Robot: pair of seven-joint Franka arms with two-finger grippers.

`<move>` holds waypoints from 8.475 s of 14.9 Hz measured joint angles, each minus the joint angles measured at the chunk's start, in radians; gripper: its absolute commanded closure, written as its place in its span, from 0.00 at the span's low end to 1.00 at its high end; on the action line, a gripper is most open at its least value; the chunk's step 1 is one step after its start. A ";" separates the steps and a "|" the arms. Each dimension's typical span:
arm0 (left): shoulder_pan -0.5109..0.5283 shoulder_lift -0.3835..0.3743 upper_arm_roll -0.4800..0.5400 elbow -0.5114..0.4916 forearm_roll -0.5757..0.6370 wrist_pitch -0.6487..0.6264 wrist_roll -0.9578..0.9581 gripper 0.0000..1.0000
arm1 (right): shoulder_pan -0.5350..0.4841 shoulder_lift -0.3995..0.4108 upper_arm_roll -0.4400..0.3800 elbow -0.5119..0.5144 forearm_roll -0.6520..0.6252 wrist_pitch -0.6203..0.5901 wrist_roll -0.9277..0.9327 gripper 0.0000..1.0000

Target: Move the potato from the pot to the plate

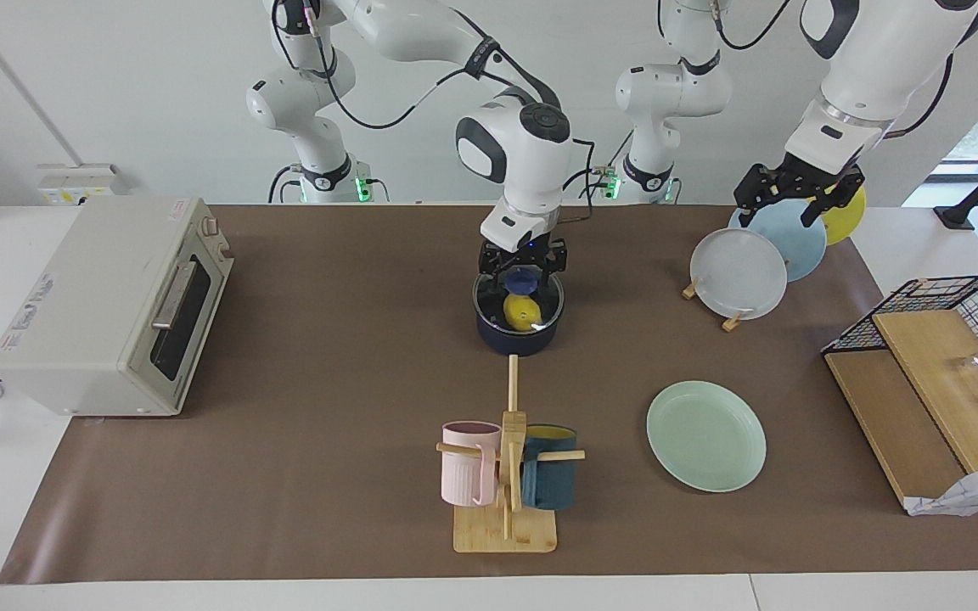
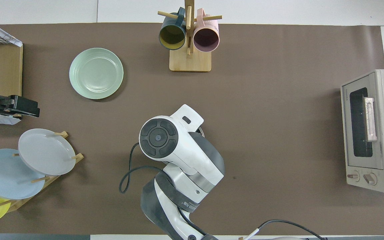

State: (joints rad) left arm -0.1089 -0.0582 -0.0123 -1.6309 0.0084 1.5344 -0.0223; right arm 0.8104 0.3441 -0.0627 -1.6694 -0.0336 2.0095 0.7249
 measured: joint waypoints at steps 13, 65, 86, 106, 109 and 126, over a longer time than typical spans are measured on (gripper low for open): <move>0.000 0.000 -0.004 0.000 0.000 0.000 0.000 0.00 | -0.005 -0.005 -0.001 0.019 -0.001 -0.009 -0.004 0.41; -0.608 0.333 -0.027 -0.357 -0.025 0.704 -0.800 0.19 | -0.712 -0.315 -0.009 -0.057 -0.014 -0.287 -0.794 0.00; -0.567 0.188 0.001 -0.202 -0.025 0.442 -0.784 1.00 | -0.751 -0.369 0.001 0.058 0.027 -0.479 -0.641 0.00; -0.045 0.559 -0.004 0.015 0.002 0.678 0.011 1.00 | -0.754 -0.395 -0.008 0.048 0.027 -0.461 -0.637 0.00; -0.045 0.573 -0.006 0.007 0.005 0.689 0.019 0.97 | -0.754 -0.395 -0.008 0.047 0.027 -0.461 -0.637 0.00; -0.038 0.175 0.061 0.045 0.006 0.251 -0.017 0.00 | -0.765 -0.394 -0.008 0.043 0.027 -0.461 -0.637 0.00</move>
State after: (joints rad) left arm -0.1469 0.1167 0.0486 -1.5858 0.0140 1.7852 -0.0393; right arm 0.0456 -0.0503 -0.0706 -1.6263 -0.0070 1.5488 0.0875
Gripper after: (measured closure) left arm 0.000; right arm 0.000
